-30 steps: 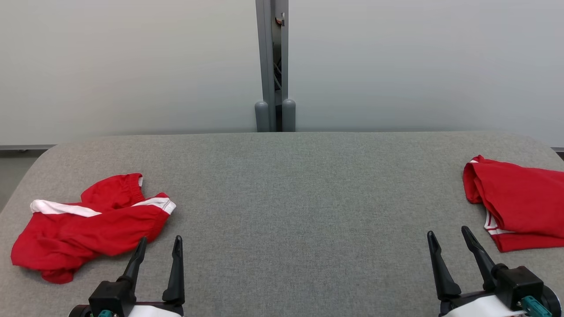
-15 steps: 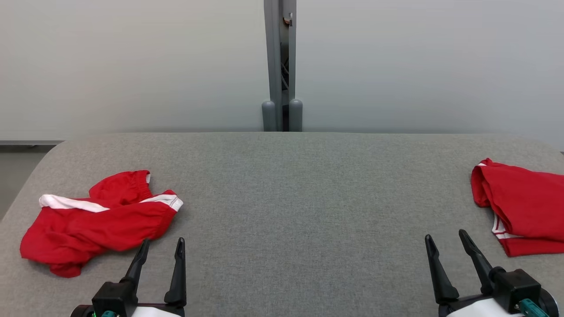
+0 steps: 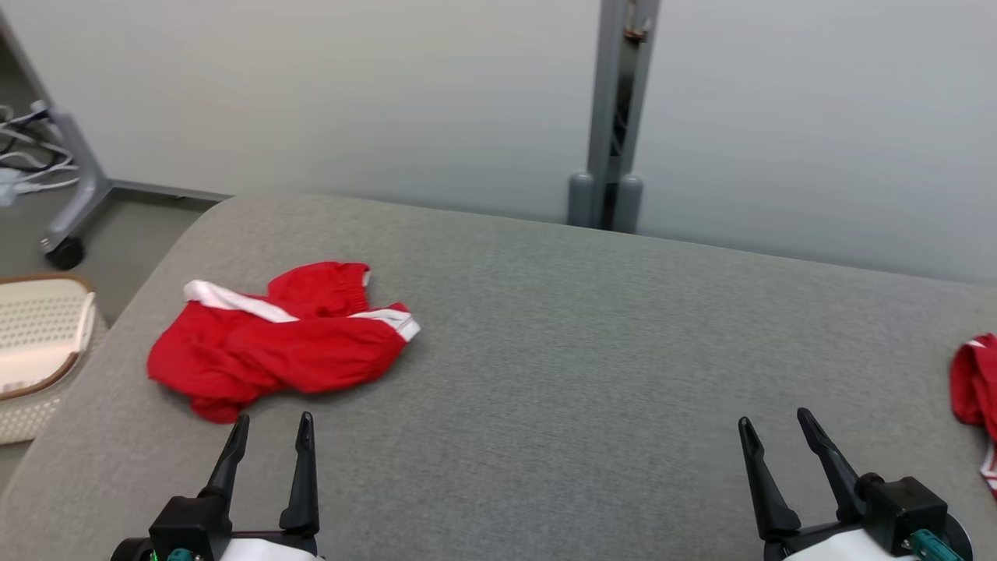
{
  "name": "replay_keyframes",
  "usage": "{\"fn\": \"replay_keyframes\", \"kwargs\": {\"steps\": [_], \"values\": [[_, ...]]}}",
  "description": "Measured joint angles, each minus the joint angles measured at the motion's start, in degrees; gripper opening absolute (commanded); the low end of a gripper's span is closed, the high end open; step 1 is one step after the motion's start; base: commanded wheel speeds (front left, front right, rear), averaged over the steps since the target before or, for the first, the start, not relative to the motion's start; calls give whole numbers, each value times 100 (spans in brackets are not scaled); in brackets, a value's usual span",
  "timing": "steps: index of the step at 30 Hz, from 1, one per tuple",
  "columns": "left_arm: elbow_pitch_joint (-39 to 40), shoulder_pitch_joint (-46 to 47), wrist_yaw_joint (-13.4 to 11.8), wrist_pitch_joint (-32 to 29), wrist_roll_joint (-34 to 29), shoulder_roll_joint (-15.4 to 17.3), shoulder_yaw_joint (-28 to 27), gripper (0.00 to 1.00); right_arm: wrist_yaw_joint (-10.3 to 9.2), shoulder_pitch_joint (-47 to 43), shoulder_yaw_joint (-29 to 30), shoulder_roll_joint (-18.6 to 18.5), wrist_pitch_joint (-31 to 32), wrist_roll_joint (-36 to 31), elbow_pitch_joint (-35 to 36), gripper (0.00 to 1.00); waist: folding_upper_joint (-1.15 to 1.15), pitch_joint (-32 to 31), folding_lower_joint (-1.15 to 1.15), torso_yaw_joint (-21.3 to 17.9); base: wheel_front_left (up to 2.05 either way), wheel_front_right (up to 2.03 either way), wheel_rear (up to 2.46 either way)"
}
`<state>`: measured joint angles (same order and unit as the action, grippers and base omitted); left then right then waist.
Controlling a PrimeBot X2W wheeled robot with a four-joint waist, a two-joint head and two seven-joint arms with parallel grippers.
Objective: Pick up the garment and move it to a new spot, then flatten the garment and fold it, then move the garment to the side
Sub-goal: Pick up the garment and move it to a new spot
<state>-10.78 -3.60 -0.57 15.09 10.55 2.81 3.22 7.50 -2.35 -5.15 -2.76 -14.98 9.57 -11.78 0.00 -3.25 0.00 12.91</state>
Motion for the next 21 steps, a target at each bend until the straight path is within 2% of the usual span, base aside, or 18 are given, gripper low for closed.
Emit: {"fn": "replay_keyframes", "kwargs": {"steps": [11,21], "values": [[92,-14,-49,0,57,2,-88,100,0,55,-69,1,0,40,15,100,0,96,0,718,0,0,0],[134,-31,-102,0,176,2,-67,100,0,91,-68,1,0,-45,-1,100,0,271,0,802,0,0,0]]}}
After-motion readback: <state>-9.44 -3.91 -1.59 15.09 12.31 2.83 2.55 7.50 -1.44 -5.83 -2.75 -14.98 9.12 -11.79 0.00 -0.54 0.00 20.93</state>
